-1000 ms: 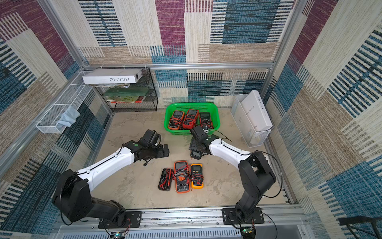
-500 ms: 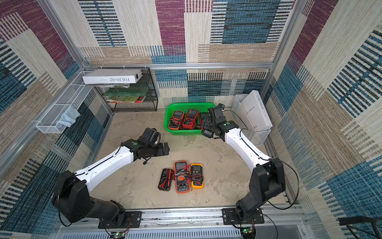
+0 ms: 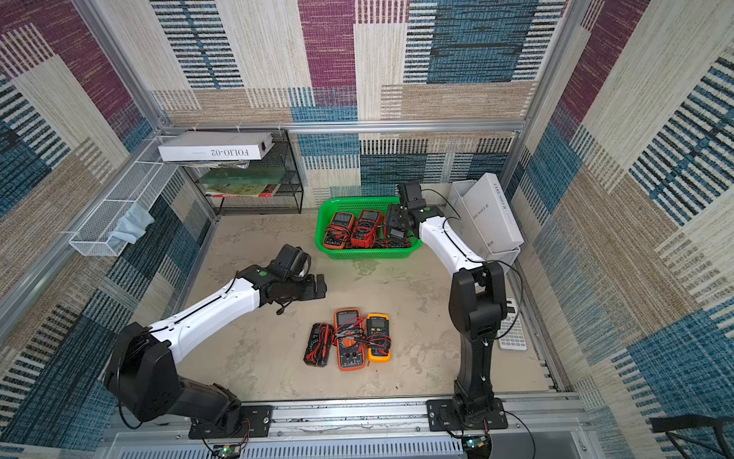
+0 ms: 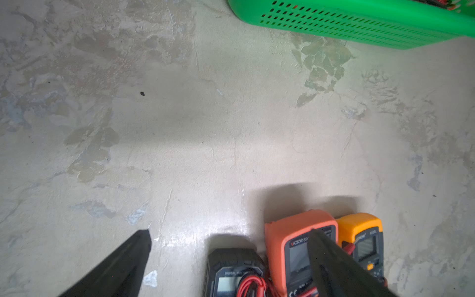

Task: Put the multimeter into the basket
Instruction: Place the multimeter in the basket, then pick up the multimeter from the center of the board.

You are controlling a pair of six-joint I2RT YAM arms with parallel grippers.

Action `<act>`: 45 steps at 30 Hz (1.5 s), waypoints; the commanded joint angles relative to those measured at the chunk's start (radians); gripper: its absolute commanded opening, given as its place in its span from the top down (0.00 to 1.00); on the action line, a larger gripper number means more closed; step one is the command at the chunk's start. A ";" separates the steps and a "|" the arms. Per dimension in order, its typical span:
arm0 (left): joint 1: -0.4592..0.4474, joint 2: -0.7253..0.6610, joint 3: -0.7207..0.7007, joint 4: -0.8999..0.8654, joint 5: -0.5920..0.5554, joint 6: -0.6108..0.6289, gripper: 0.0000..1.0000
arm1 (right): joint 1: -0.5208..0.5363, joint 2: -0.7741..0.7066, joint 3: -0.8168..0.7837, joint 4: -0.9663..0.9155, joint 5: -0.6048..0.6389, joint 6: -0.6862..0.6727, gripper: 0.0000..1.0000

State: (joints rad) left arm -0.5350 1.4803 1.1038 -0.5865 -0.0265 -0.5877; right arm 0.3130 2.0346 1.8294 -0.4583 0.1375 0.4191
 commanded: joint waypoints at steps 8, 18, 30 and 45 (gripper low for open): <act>0.000 -0.018 0.001 -0.019 -0.001 -0.005 0.00 | -0.015 0.241 0.223 -0.111 0.011 -0.087 0.23; -0.001 -0.039 -0.009 -0.024 -0.009 -0.011 0.00 | -0.017 0.310 0.327 -0.184 0.001 -0.076 0.01; -0.002 -0.083 -0.059 -0.029 -0.032 -0.015 0.00 | 0.044 -0.056 0.005 -0.094 0.020 -0.057 0.01; -0.014 -0.186 -0.194 -0.029 -0.022 -0.064 0.00 | 0.279 -0.606 -0.774 0.038 0.090 0.148 0.00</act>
State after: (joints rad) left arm -0.5472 1.3064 0.9173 -0.6044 -0.0525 -0.6437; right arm 0.5613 1.4830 1.1362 -0.4549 0.1970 0.4896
